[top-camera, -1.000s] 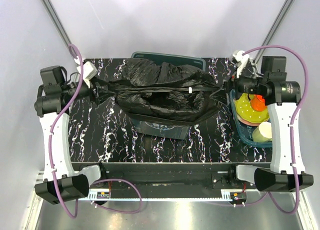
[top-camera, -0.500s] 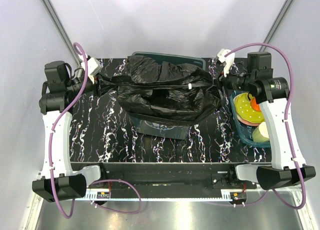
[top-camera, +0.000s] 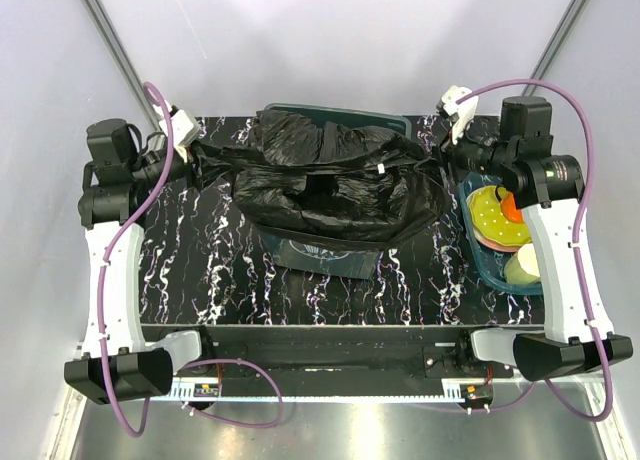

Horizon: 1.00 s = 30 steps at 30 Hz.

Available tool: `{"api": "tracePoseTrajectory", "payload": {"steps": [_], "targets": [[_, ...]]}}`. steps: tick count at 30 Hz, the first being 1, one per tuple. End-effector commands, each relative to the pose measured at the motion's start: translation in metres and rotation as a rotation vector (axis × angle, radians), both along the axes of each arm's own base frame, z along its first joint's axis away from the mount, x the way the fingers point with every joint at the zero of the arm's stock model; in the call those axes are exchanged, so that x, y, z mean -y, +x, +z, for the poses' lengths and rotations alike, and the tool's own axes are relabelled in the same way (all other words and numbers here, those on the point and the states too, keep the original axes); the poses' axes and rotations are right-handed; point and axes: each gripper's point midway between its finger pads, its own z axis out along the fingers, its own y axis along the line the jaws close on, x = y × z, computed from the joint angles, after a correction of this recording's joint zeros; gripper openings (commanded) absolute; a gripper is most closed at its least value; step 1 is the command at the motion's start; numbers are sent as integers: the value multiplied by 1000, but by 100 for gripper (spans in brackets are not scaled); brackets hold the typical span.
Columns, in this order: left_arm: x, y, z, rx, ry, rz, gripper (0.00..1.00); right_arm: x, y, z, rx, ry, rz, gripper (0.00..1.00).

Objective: Put the trash bags into the trash bin

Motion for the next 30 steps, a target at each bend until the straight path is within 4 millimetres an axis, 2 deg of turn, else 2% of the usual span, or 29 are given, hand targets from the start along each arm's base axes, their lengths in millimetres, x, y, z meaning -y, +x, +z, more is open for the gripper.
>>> {"api": "tracePoseTrajectory", "payload": {"steps": [1, 2, 3, 5, 7, 8, 11, 15, 16, 18, 20, 22, 23, 24, 26, 29, 30], "targets": [[2, 0, 32, 116, 4, 1, 43, -8, 12, 22, 80, 39, 11, 49], [2, 0, 34, 119, 1, 0, 42, -8, 14, 22, 83, 39, 9, 46], [3, 0, 35, 120, -3, -8, 38, -7, 17, 23, 89, 40, 6, 34], [5, 2, 38, 120, -18, -10, 34, -8, 21, 26, 102, 46, -3, 23], [8, 6, 42, 124, -35, -18, 29, -6, 26, 30, 118, 51, -24, 2], [10, 8, 44, 125, -42, -21, 27, -6, 30, 35, 136, 61, -36, 0], [14, 23, 52, 133, -93, -7, 20, 0, 44, 42, 174, 74, -104, 0], [18, 52, 68, 176, -162, 43, 12, 4, 62, 50, 212, 108, -169, 0], [18, 64, 63, 151, -178, 61, 8, 6, 66, 51, 208, 123, -202, 0], [20, 79, 69, 175, -200, 83, 5, 10, 77, 49, 212, 130, -236, 0], [19, 100, 60, 130, -229, 132, 3, 14, 87, 43, 207, 136, -284, 0], [19, 113, 64, 125, -270, 155, 1, 16, 93, 37, 182, 155, -321, 0], [15, 127, 56, 102, -286, 188, 0, 16, 97, 33, 169, 162, -326, 0], [15, 134, 59, 99, -319, 201, 0, 16, 100, 30, 160, 170, -340, 0], [17, 148, 47, 57, -352, 202, 0, 14, 109, 21, 116, 209, -369, 0], [24, 160, 42, 15, -415, 193, 0, 11, 121, 11, 59, 265, -403, 0], [24, 167, 35, -15, -434, 197, 0, 8, 124, 6, 39, 278, -401, 0]]}}
